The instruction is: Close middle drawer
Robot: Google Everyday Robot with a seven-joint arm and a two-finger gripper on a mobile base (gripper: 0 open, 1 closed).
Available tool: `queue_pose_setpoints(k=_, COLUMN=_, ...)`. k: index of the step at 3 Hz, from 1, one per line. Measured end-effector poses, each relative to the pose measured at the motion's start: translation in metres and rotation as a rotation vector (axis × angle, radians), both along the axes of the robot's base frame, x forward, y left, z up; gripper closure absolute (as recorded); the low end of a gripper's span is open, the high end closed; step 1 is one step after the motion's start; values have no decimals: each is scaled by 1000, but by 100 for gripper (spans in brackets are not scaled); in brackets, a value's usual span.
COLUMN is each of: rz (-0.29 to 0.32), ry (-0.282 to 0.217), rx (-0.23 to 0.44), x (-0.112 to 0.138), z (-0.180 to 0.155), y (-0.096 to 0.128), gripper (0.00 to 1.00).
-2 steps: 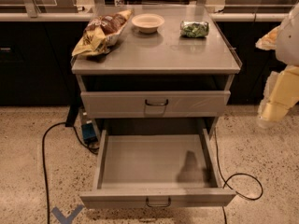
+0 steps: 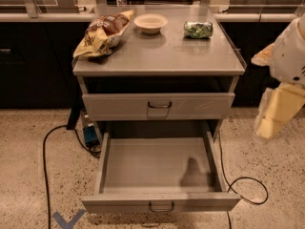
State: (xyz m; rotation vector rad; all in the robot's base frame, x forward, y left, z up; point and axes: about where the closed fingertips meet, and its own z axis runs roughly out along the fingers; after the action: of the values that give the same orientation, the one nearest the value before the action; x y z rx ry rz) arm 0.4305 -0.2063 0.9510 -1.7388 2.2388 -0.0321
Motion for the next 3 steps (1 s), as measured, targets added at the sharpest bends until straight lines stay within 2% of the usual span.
queue_pose_setpoints(k=2, rz=-3, ry=114, rx=138, x=-34, z=-115, y=18, gripper=0)
queue_pose_setpoints(k=3, rz=-30, ry=198, rx=237, x=-61, z=-182, y=23, gripper=0)
